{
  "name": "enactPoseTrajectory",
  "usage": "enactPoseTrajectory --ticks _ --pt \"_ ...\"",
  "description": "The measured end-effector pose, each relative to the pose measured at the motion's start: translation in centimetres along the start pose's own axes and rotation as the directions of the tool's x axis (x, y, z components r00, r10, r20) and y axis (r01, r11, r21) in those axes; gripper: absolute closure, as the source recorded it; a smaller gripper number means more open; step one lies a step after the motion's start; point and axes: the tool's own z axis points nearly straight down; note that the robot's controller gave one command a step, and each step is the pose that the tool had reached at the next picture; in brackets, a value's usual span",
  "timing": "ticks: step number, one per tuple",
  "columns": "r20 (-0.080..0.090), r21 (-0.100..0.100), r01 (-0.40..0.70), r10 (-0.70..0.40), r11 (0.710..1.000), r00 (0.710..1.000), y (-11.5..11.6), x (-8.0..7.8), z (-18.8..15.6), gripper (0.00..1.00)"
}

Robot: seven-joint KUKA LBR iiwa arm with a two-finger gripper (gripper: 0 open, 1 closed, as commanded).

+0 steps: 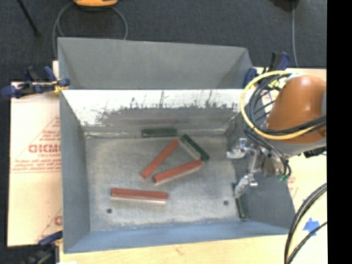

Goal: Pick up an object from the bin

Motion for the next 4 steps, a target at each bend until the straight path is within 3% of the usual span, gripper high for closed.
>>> enactPoseTrajectory --ticks 1,2,3,4 --pt "0.0 0.0 0.001 -0.001 1.0 1.0 0.0 0.0 0.0 0.0" --pt "0.005 0.003 0.061 -0.061 0.998 0.998 1.1 -2.9 1.9 0.0" --pt "0.002 -0.003 0.092 -0.092 0.996 0.996 8.0 -6.3 8.3 1.0" --pt "0.002 -0.003 0.093 -0.093 0.996 0.996 8.0 -6.3 8.3 1.0"
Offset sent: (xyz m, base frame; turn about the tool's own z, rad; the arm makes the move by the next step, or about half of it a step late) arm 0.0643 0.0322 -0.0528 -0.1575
